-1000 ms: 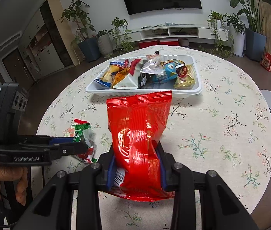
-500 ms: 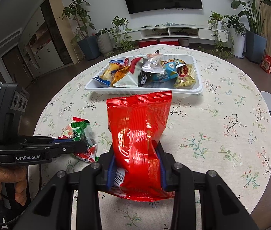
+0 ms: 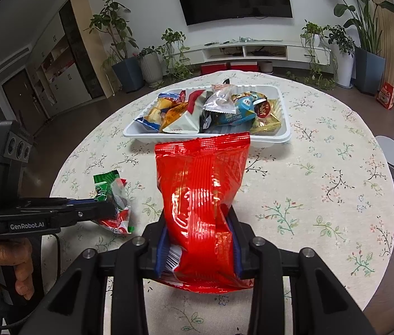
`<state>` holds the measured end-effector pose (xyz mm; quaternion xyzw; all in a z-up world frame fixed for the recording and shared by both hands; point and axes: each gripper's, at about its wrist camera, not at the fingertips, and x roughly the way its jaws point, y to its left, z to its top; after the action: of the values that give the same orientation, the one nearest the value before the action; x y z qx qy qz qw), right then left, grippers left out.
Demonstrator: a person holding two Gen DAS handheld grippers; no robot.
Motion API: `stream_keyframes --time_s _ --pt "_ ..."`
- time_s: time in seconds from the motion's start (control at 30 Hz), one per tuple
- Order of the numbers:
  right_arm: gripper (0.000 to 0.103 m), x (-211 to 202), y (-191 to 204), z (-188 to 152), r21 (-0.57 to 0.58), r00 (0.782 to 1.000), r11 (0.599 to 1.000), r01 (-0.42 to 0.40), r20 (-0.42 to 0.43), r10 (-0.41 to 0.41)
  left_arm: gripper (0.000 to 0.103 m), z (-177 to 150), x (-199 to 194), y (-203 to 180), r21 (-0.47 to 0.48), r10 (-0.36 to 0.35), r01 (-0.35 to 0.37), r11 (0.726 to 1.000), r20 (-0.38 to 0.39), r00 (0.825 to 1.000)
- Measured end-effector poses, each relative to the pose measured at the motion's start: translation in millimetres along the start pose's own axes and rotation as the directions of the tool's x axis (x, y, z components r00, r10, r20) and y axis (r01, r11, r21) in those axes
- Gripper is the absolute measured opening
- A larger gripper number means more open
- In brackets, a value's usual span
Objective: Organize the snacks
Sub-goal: 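Grasp the green packet with the left tool while the right tool holds the red bag, then carry both held packets over the white tray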
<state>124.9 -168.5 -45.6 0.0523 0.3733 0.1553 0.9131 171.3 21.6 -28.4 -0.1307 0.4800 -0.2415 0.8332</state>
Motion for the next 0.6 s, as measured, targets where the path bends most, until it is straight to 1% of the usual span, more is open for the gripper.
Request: stream_keyframes --time_s 0.37,0.47,0.6 --pt "0.037 -9 -7 6 0.054 0.999 0.998 -0.035 0.037 0.033 0.017 20 -30 -4 0.007 -0.051 0.050 0.999 0.057 0.997" --pt "0.037 -13 -6 12 0.069 0.998 0.996 -0.053 0.046 0.050 0.017 29 -36 -2 0.007 -0.056 0.056 0.998 0.072 0.996" --pt "0.037 -19 -5 25 0.067 0.997 0.996 -0.052 0.064 0.048 0.017 48 -45 -2 0.018 -0.066 0.064 0.998 0.096 0.993"
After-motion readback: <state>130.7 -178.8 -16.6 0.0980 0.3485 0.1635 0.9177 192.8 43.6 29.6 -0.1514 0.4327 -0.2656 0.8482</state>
